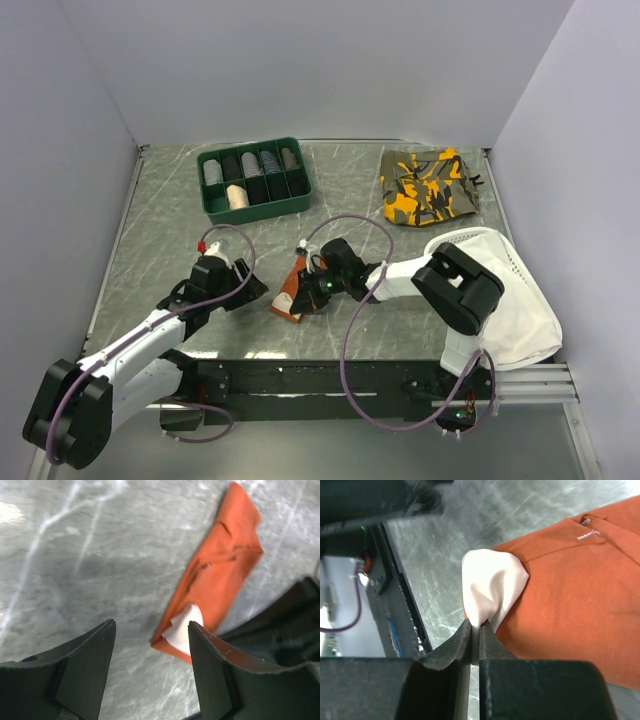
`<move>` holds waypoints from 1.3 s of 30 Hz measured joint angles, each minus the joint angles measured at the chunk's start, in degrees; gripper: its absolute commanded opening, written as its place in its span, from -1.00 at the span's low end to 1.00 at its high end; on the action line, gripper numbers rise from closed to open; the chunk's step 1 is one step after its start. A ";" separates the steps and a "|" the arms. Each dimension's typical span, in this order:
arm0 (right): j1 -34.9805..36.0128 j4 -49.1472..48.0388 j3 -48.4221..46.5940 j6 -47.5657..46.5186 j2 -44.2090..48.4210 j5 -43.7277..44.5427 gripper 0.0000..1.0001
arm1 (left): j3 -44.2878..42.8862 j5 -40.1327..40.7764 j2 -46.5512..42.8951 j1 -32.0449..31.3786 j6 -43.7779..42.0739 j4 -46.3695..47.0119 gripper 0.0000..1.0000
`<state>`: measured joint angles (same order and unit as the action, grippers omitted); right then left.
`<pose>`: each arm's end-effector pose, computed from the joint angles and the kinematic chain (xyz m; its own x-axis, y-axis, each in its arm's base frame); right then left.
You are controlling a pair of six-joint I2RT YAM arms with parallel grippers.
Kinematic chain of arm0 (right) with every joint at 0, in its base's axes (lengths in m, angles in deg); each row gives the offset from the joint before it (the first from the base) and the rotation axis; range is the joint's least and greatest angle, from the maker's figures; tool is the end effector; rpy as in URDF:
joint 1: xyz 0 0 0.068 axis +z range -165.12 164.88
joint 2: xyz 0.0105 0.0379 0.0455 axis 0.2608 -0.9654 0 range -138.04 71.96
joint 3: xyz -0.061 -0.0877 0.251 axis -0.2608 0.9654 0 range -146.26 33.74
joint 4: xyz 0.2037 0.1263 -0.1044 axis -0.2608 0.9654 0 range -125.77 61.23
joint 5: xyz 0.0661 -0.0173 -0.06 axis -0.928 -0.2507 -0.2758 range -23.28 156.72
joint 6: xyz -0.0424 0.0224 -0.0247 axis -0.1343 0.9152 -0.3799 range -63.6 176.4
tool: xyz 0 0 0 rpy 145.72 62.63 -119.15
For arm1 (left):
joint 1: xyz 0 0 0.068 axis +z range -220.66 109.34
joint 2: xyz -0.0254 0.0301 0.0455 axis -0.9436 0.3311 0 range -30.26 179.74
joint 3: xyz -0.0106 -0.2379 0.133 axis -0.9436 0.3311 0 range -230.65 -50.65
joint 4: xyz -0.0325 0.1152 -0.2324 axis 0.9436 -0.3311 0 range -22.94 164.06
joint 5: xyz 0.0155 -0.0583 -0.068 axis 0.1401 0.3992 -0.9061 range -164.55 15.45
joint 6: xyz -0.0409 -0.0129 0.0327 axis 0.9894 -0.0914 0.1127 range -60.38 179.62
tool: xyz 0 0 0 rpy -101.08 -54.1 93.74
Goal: Roll the underwear
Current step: Roll the underwear to the center of the board.
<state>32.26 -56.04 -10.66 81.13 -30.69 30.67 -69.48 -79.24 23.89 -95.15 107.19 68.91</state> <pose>0.2140 0.2634 0.1310 -0.7588 -0.3250 -0.5645 -0.6513 0.3765 0.6588 0.1656 -0.0785 0.1637 -0.7452 -0.4690 -0.4741 -0.1191 0.7931 -0.5973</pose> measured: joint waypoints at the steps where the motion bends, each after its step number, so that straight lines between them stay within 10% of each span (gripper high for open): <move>1: -0.50 -1.20 0.24 0.92 -0.50 -0.70 -0.81 | 0.24 -0.57 -0.28 0.04 -0.09 0.28 0.30; 39: -3.76 -7.06 -1.68 9.60 -7.67 -7.74 -0.47 | 3.15 -13.46 15.93 -0.68 -1.86 21.27 0.01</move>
<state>28.50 -63.10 -12.35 90.73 -38.36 22.93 -66.33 -92.70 39.82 -95.83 105.33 90.18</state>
